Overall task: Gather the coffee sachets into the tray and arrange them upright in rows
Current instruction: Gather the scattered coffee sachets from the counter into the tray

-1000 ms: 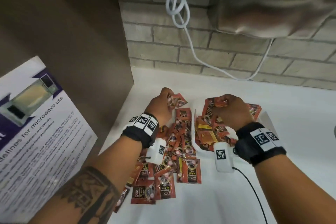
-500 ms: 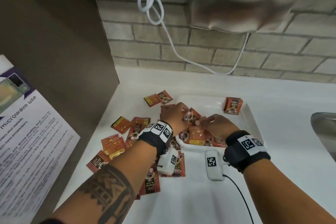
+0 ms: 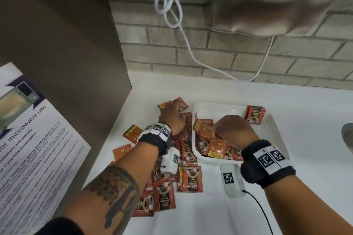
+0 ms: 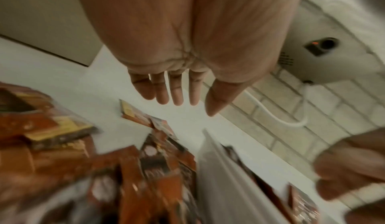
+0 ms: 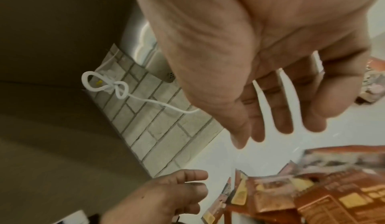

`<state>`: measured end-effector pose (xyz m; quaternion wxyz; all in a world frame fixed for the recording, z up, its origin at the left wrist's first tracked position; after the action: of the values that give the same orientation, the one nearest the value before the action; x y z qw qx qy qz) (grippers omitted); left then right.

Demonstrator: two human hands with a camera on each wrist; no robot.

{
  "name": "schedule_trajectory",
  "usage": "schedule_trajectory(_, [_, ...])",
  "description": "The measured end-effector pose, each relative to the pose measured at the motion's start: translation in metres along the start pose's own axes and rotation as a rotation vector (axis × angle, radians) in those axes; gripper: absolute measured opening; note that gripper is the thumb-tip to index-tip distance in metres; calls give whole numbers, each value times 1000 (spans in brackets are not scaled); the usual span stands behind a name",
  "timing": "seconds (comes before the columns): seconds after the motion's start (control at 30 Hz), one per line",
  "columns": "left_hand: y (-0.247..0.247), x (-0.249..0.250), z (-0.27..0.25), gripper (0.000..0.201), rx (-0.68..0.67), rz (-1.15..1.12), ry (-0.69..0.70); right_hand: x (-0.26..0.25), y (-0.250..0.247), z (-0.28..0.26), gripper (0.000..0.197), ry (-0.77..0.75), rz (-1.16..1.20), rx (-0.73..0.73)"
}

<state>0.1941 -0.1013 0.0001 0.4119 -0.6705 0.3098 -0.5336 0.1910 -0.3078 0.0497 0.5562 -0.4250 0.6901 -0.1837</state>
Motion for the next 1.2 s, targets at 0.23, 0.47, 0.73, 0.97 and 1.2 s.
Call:
schedule_trajectory(0.23, [7, -22, 45, 106, -360, 418, 187, -35, 28, -7, 12, -159, -6, -136])
schedule_trajectory(0.47, [35, -1, 55, 91, -374, 447, 281, -35, 36, -3, 18, -165, -24, -154])
schedule_trajectory(0.73, [17, -20, 58, 33, -332, 220, 191, -34, 40, 2, 16, -179, 10, -117])
schedule_trajectory(0.97, [-63, -49, 39, 17, -13, 89, 42, -62, 55, 1, 10, -218, 19, -145])
schedule_trajectory(1.2, [-83, -92, -5, 19, -162, 135, -108, -94, 109, 19, 44, -213, -350, -297])
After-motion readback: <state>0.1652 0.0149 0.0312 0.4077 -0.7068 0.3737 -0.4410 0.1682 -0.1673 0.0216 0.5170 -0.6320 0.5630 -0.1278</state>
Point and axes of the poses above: each hand's wrist, its own z-axis towards the middle knuckle, its own y-axis out of the palm, x = y × z, the point moved 5 cm from there along z, towards the middle knuckle, and after that the axes turned 12 degrees about z, right-handed, at the moved point
